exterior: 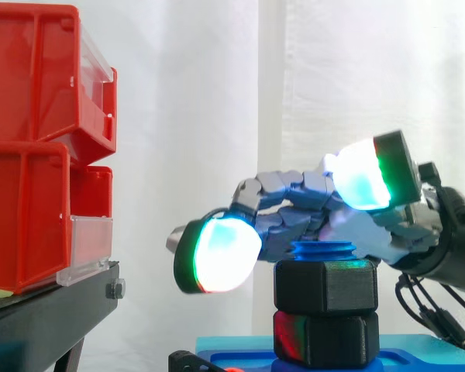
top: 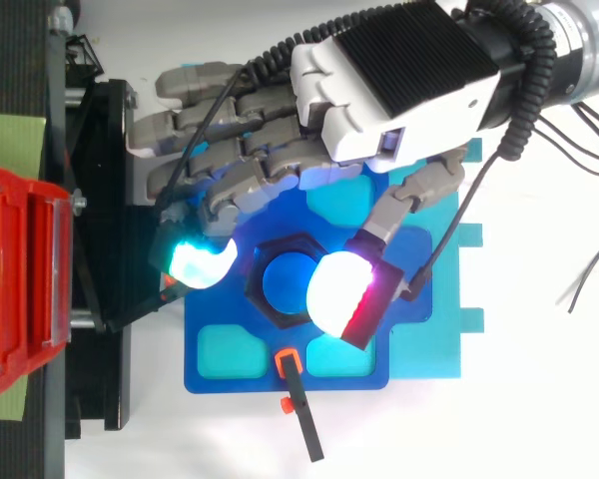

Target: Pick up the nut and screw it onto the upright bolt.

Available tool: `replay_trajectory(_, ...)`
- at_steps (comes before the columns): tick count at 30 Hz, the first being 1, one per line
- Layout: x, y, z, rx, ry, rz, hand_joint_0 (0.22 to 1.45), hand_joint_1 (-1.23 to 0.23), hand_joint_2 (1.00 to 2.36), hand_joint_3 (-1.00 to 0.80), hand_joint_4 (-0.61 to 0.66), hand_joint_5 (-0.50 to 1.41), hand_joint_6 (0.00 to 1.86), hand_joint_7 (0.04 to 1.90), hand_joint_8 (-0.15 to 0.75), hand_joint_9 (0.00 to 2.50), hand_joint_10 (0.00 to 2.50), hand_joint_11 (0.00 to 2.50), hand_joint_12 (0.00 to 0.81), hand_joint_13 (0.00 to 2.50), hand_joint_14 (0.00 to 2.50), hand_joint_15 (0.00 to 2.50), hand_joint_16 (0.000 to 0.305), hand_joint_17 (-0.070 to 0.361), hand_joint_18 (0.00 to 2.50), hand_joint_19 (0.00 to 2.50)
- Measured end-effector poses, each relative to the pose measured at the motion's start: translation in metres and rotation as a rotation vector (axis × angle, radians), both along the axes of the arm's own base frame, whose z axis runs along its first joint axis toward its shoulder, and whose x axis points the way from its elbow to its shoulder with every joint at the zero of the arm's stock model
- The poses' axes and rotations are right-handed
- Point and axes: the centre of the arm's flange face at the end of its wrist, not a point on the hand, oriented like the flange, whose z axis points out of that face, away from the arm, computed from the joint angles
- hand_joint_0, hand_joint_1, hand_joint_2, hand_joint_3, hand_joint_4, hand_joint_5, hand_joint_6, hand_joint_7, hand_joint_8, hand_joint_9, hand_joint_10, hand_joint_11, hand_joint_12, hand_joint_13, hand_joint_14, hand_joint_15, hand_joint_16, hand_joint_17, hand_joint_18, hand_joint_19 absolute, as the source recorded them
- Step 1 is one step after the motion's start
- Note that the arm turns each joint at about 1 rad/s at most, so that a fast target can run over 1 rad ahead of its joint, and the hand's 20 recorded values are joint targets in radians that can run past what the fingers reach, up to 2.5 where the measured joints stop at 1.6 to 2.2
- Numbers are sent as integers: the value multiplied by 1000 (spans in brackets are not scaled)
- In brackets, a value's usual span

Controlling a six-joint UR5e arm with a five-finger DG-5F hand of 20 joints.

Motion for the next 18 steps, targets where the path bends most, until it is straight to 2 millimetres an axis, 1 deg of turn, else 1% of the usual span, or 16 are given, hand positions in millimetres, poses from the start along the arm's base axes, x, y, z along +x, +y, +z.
replay_trajectory(5, 0, -2, -4, 0, 0, -1, 453, -207, 1000, -500, 213, -156, 503, 885, 237, 316, 0, 0, 332, 153, 0, 0, 40, 90, 0, 0)
replay_trajectory(10, 0, -3, -9, -2, 4, 0, 453, -205, 1000, -500, 226, -147, 504, 1002, 237, 316, 0, 0, 334, 153, 0, 0, 40, 91, 0, 0)
replay_trajectory(16, -1, -4, -12, -2, 8, 0, 453, -203, 1000, -500, 224, -132, 504, 1085, 242, 321, 0, 0, 333, 158, 0, 0, 41, 91, 0, 0)
replay_trajectory(18, -2, -4, -13, -2, 8, 0, 453, -200, 1000, -500, 210, -122, 503, 1138, 243, 328, 0, 0, 333, 161, 0, 0, 41, 92, 0, 0)
